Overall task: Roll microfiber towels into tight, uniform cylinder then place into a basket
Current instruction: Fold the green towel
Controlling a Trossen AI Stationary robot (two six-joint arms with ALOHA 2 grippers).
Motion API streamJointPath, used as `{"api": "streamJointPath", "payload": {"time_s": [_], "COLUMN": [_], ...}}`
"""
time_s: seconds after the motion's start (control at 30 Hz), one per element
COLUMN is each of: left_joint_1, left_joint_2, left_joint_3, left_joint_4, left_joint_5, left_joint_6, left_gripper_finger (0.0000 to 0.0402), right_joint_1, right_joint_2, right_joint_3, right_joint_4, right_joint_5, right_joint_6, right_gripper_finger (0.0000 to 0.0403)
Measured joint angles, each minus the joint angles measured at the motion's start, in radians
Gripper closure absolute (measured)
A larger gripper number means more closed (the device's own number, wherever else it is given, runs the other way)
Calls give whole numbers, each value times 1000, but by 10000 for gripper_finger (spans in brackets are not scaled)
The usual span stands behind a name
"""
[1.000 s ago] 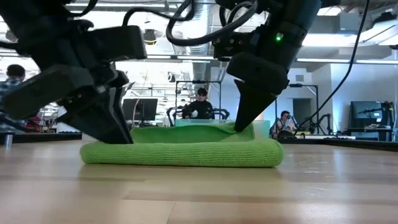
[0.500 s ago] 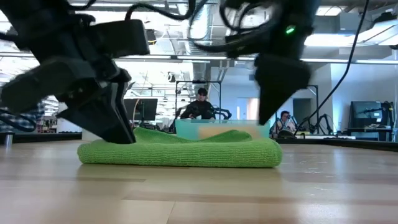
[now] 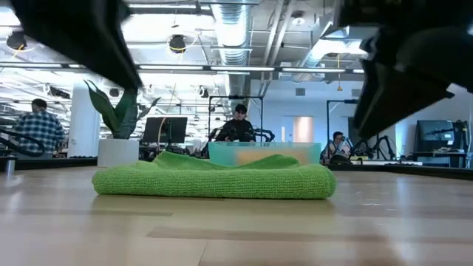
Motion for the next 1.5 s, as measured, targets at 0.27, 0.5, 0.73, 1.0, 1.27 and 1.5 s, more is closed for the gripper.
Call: {"api": "streamJointPath", "payload": {"time_s": [0.27, 0.5, 0.73, 1.0, 1.27, 1.5], "left_joint_1": [-97, -17, 137, 247, 304, 361], "left_joint_2": [-211, -415, -462, -454, -323, -208], "left_joint_3": [-4, -294, -579, -690, -716, -714], "left_joint_4": [-92, 155, 798, 981, 1145, 1163], "left_joint_5": [-201, -212, 41, 166, 258, 260], "left_joint_6": [-35, -89, 208, 229, 217, 153], "left_gripper_finger": [316, 327, 356, 388, 401, 401], "right_joint_1": [29, -37, -233, -372, -409, -439], "right_joint_2": [-77, -277, -382, -305, -209, -208], "right_joint_3": [-48, -170, -467, -563, -561, -562], "right_joint_4": [22, 229, 877, 1198, 1279, 1257], "right_joint_5": [104, 155, -210, -386, -450, -455], "right_joint_6": [32, -118, -337, -341, -319, -267], "right_gripper_finger": [244, 269, 291, 295, 345, 390]}}
